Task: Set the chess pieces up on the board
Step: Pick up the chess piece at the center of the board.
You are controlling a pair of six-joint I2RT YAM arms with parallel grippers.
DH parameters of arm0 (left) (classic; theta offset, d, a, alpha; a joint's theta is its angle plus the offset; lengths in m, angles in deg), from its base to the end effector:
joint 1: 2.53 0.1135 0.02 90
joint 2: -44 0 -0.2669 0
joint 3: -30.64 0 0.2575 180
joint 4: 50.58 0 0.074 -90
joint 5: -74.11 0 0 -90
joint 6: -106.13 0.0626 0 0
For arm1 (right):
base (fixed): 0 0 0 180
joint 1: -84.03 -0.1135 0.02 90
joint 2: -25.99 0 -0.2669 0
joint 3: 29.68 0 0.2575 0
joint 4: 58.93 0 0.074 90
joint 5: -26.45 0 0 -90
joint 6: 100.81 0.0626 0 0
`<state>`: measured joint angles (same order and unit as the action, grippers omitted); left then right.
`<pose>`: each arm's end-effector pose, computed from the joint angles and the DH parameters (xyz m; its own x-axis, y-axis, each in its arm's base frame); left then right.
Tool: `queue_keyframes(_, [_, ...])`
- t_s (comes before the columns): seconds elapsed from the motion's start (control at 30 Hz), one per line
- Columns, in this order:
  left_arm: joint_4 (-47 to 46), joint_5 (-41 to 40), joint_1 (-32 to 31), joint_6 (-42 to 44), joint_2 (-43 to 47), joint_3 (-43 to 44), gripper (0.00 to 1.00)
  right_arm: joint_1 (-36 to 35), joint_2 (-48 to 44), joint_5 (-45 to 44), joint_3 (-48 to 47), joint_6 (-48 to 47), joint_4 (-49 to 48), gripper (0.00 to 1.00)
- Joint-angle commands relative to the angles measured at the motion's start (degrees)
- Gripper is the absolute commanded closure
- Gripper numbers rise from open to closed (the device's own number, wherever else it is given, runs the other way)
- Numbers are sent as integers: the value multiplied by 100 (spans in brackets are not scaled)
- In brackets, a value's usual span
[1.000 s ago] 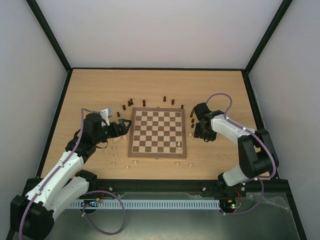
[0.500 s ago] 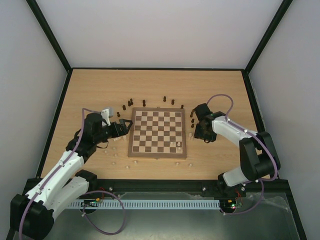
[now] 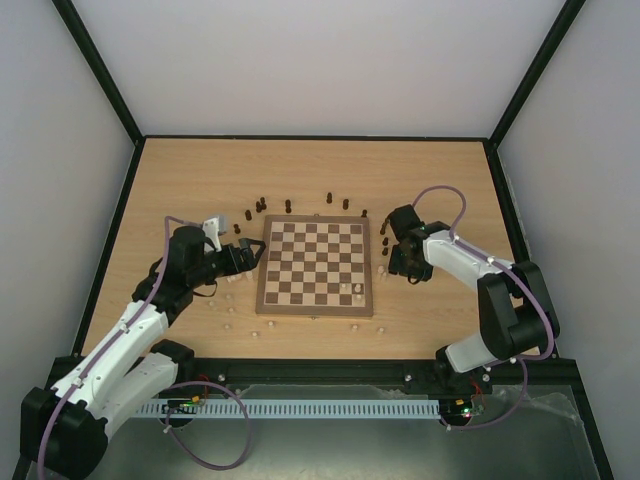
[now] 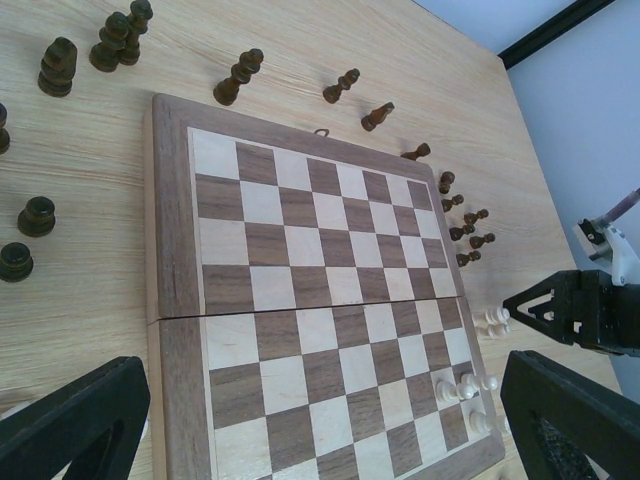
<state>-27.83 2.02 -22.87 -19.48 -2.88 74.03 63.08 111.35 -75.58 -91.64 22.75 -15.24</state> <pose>0.1943 -0.0926 0.2336 -0.6802 -0.3387 -0.6501 0.2378 0.7369 -0.6328 0.2730 0.0906 0.1527 -0.8683 0.2465 -0.4305 0.2473 0.9674 0.0552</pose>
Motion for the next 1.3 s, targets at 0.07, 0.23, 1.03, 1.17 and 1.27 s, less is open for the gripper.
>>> queue_keyframes(0.07, [-80,-35,-30,-23,5,-47,0,20,70,149,-119,-110,-16,50])
queue_keyframes(0.23, [-79,-48,-32,-24,-13,-47,0,21,-7,272,-20,-106,-56,52])
queue_keyframes(1.03, [-99,-86,-40,-21,-62,-38,1,3,-151,315,185,45,-28,84])
queue_keyframes(1.17, [-103,-86,-49,-24,-74,-39,0,-2,-213,332,185,36,-24,88])
queue_keyframes(1.27, [-109,-97,-49,-19,-81,-39,1,-42,-329,299,119,51,43,89])
